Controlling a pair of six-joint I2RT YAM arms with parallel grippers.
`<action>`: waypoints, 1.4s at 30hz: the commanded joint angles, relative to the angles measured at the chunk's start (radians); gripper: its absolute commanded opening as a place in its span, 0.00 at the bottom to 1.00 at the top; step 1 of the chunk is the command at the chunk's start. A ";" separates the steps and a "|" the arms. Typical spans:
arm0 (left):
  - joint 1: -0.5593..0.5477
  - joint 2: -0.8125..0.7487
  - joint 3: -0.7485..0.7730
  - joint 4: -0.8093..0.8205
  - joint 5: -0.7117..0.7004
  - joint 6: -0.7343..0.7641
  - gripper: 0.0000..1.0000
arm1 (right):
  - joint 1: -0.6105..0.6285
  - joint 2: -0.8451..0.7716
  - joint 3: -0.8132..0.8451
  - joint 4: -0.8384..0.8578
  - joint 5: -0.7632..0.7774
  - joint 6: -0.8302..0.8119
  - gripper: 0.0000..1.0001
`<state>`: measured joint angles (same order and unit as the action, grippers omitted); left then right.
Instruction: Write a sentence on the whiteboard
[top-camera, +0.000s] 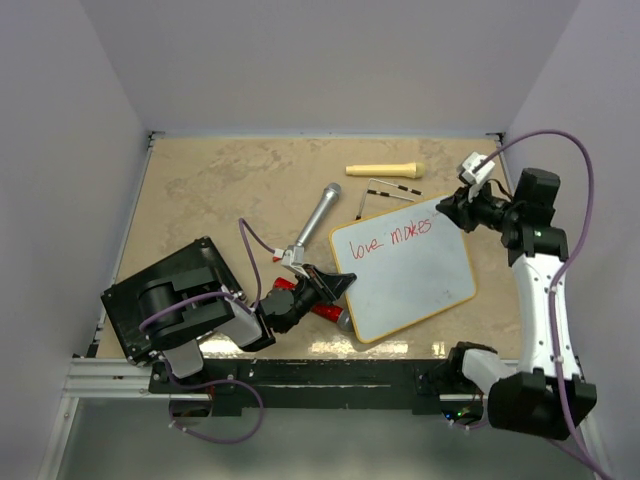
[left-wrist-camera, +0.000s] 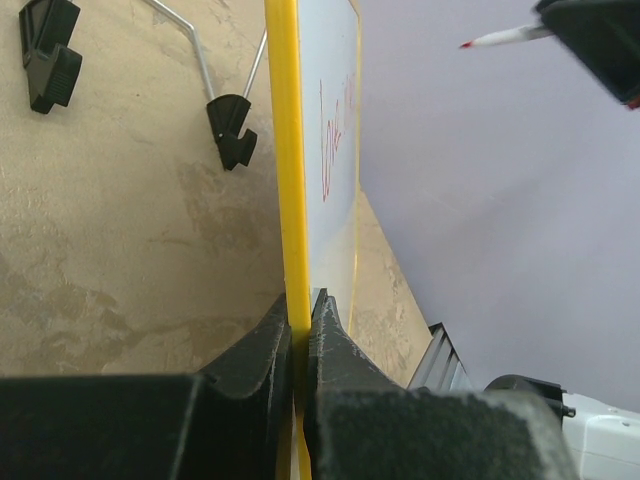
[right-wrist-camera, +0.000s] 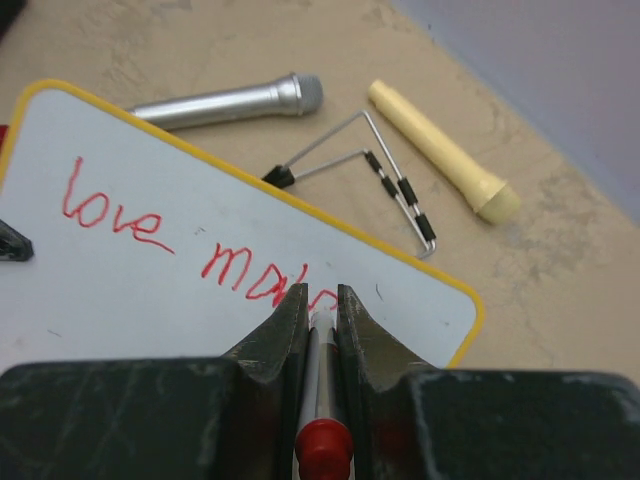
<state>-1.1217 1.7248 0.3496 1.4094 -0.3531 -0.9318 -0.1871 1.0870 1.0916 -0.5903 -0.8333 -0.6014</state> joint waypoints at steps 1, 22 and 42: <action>-0.007 0.015 -0.024 0.063 0.023 0.182 0.00 | -0.002 -0.062 0.013 0.059 -0.125 0.103 0.00; -0.007 -0.019 -0.031 0.020 0.026 0.183 0.00 | -0.018 -0.164 -0.206 0.248 -0.308 0.172 0.00; -0.009 -0.063 -0.023 -0.079 0.034 0.179 0.00 | -0.029 -0.222 -0.225 0.219 -0.377 0.118 0.00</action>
<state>-1.1217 1.6886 0.3439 1.4048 -0.3370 -0.8970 -0.2108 0.8783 0.8742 -0.3809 -1.1744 -0.4725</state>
